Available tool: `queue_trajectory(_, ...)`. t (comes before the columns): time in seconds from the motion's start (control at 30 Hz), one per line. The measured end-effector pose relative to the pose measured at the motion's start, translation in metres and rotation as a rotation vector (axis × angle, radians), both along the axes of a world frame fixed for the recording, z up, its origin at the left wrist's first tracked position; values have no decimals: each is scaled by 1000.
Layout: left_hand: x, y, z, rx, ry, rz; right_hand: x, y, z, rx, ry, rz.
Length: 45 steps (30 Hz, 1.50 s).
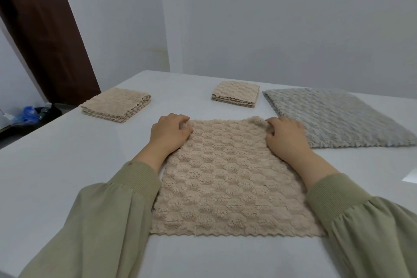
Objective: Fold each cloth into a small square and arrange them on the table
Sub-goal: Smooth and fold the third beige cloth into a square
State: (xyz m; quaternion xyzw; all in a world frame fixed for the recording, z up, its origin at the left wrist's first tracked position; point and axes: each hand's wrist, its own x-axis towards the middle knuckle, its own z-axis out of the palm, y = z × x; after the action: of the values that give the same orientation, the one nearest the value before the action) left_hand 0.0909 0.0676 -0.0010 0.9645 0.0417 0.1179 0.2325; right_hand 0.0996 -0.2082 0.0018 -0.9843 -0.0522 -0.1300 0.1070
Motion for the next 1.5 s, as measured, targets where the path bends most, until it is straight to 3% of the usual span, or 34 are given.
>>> queue_trajectory(0.2, -1, -1, 1, -31, 1, 14, 1, 2, 1, 96, -121, 65)
queue_trajectory(0.33, -1, 2, 1, -153, 6, 33, 1, 1, 1, 183, -186, 75)
queue_trajectory(0.57, -7, 0, 4, -334, -68, 0, -3, 2, 5, 321, -165, 54)
queue_trajectory(0.73, -9, -5, 8, -593, -125, -78, -7, 5, 8, 464, -137, 69)
queue_trajectory(0.97, -9, -4, 10, -676, -199, -38, -4, 1, 7, 606, -198, -11)
queue_trajectory(1.07, -10, -1, 10, -634, -269, 25, -4, -1, 8, 634, -248, -95)
queue_trajectory(1.33, -15, -3, 11, -251, -328, 202, 0, -11, 19, 507, -286, -135)
queue_trajectory(1.4, -17, -4, 13, -247, -330, 248, 4, -15, 20, 582, -208, -143)
queue_trajectory(1.5, -18, -6, 15, -293, -319, 243, 9, -24, 25, 887, -5, -158)
